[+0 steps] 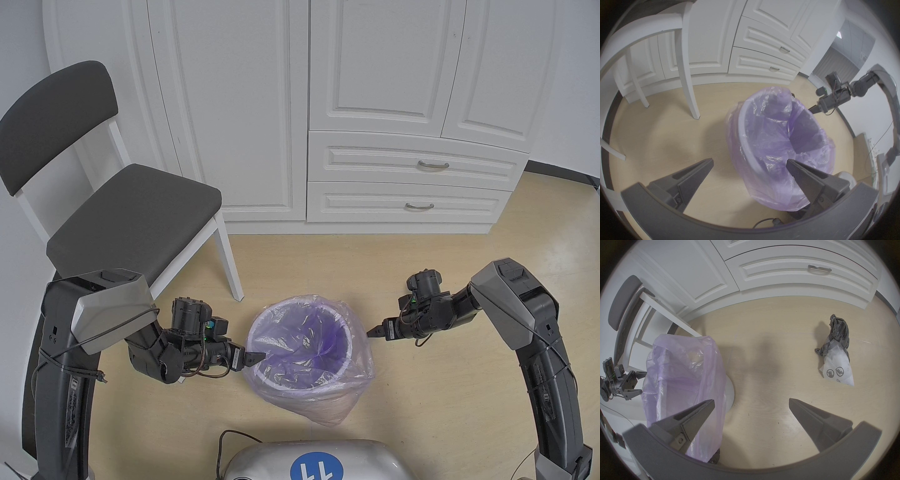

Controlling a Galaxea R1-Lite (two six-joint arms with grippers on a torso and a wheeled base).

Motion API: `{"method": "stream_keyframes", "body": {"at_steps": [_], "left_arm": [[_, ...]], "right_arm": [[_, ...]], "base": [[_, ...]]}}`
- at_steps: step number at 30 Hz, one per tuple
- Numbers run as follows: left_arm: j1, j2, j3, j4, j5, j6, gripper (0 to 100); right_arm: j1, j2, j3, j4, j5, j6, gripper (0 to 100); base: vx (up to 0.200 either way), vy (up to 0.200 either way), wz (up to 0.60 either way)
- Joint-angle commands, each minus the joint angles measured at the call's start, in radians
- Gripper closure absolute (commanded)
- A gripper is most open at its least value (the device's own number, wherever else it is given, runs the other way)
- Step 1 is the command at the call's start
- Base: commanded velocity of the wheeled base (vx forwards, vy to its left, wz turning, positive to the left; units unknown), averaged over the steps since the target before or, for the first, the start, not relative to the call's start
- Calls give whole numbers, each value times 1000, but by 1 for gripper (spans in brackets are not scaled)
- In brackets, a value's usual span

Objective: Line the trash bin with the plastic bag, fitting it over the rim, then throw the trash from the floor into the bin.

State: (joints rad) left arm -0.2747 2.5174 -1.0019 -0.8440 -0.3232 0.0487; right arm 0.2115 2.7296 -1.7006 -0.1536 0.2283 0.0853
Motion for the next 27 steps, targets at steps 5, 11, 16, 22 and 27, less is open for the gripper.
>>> {"method": "stream_keyframes", "body": {"at_steps": [5, 11, 16, 22, 27], "left_arm": [[5, 12, -37, 40, 119, 46, 0], [37, -37, 16, 40, 167, 68, 0], [57, -88, 80, 26, 161, 68, 0], [71, -92, 106, -9, 145, 60, 0], [80, -63, 106, 0, 124, 59, 0]], "right_arm": [[0, 4, 3, 0, -3, 8, 0], [0, 4, 3, -1, -9, 5, 0], [0, 1, 13, -7, -9, 2, 0], [0, -1, 15, -7, -10, 1, 0], [0, -1, 15, -7, -10, 1, 0]], "base": [[0, 0, 0], [0, 0, 0], [0, 0, 0], [0, 0, 0], [0, 0, 0]]}}
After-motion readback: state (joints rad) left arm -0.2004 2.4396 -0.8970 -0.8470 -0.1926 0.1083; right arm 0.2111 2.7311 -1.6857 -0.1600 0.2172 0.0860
